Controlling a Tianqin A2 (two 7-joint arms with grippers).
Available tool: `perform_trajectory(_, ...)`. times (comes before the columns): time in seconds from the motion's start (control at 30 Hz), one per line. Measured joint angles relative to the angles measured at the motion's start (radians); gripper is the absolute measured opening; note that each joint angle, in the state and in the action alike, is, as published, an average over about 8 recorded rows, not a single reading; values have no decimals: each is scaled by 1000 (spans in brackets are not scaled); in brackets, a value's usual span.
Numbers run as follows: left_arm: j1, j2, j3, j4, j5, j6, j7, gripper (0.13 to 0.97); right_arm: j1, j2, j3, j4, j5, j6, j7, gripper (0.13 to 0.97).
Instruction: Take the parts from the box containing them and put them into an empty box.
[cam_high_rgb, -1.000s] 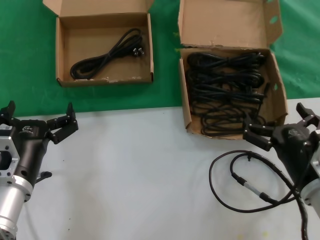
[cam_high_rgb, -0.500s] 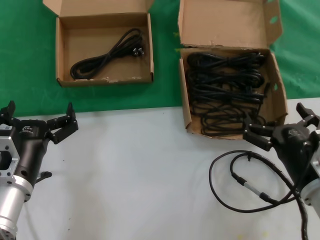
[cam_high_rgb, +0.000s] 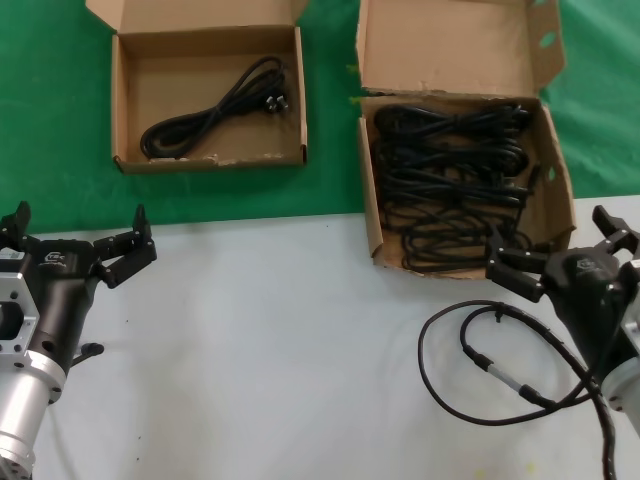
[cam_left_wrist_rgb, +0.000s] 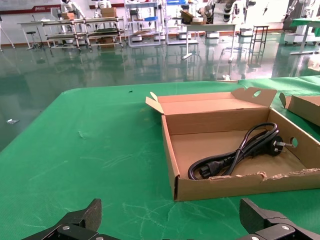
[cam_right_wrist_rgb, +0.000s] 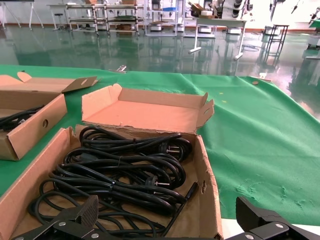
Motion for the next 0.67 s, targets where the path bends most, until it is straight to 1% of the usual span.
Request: perform_trajectory(0.67,0,0,0,0,0,0,0,966,0,0,0,0,0,0,0,966)
